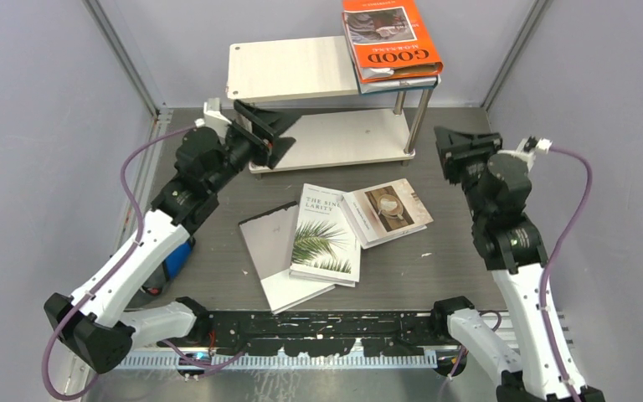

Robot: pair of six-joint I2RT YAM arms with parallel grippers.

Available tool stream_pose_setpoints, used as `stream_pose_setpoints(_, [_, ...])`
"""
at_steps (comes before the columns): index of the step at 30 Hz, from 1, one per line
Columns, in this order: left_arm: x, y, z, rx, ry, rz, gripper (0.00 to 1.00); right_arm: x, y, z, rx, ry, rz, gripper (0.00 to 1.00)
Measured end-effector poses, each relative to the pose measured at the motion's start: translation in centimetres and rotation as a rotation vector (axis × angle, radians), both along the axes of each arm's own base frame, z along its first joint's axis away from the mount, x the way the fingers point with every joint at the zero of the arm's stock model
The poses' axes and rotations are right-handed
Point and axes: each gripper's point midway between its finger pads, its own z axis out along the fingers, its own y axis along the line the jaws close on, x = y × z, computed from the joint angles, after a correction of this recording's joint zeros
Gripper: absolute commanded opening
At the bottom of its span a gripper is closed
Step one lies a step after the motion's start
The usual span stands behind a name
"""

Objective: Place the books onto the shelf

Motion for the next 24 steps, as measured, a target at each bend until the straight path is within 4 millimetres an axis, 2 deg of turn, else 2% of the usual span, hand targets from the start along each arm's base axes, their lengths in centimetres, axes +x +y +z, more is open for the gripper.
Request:
stream_pose_setpoints(4, [-2.3, -2.7, -2.6, 0.064, 0.033, -0.086, 0.83, -2.4, 0.2, -7.5, -0.036, 0.147, 0.038, 0.43])
stream_pose_setpoints(6, [-3.3, -3.9, -4.5, 0.103, 0.057, -0.127, 0.83, -3.6, 0.3, -11.9, -0.050, 0.243, 0.056, 0.43])
stream_pose_setpoints(10, [-4.9, -5.5, -8.5, 0.167, 0.119, -0.187, 0.83, -6.0, 0.5, -19.1, -0.065, 0.391, 0.093, 0.42])
stream_pose_setpoints(15, [-6.5, -6.9, -12.4, 0.234, 0.174, -0.242, 0.82, -8.1, 0.9, -24.0, -0.058, 0.487, 0.133, 0.42])
stream_pose_setpoints(24, [-7.2, -8.5, -17.4, 0.319, 0.246, -0.295, 0.81, -10.0, 2.1, -30.4, -0.004, 0.614, 0.199, 0.41])
